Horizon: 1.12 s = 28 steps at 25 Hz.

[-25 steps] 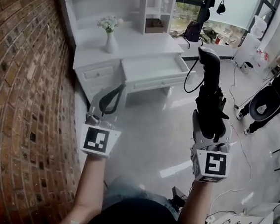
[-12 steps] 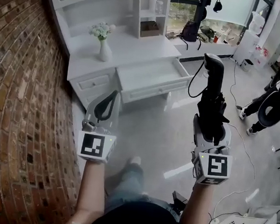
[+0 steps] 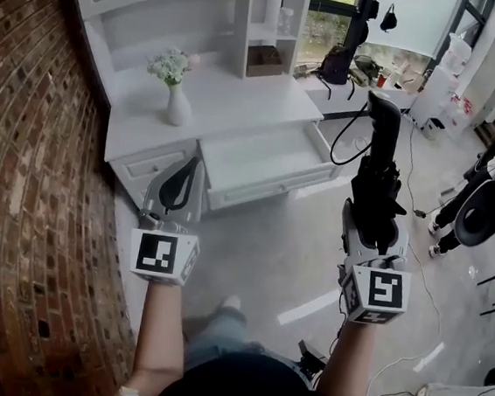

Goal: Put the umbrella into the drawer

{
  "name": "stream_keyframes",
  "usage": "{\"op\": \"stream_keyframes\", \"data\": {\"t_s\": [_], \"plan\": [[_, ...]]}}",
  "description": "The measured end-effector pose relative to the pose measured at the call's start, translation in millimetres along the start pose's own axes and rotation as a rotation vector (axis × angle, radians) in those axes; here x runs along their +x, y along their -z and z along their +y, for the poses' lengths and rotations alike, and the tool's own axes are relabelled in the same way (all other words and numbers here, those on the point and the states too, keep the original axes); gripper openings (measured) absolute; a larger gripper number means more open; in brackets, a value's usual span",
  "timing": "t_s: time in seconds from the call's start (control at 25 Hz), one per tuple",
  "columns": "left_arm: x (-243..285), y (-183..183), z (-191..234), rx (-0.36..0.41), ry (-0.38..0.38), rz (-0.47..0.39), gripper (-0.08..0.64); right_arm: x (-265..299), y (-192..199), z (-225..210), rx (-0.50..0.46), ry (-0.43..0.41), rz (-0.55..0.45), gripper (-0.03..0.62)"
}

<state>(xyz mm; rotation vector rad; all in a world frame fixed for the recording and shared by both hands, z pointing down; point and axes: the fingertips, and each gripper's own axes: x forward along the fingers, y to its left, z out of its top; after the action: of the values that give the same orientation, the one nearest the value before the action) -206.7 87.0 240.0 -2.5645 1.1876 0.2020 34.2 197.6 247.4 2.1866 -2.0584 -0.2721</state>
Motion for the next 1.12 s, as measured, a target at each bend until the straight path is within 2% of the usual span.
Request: {"op": "stream_keyframes", "data": {"t_s": [0.12, 0.24, 0.52, 0.84, 1.12], "plan": [[32, 6, 26, -0.007, -0.003, -0.013, -0.003, 37, 6, -3, -0.033, 0.008, 0.024, 0.243], [61, 13, 49, -0.007, 0.001, -0.022, -0.003, 75, -2, 1, -0.022, 0.012, 0.005, 0.243], [118, 44, 88, -0.027, 0.041, -0.025, -0.003, 141, 6, 11, -0.048, 0.031, 0.04, 0.244], [145, 71, 84, -0.081, 0.106, -0.016, -0.003, 161, 28, 11, -0.06, 0.058, 0.101, 0.244], [157, 79, 77, -0.083, 0.123, -0.014, -0.003, 169, 50, 0, -0.087, 0.056, 0.132, 0.244]]}}
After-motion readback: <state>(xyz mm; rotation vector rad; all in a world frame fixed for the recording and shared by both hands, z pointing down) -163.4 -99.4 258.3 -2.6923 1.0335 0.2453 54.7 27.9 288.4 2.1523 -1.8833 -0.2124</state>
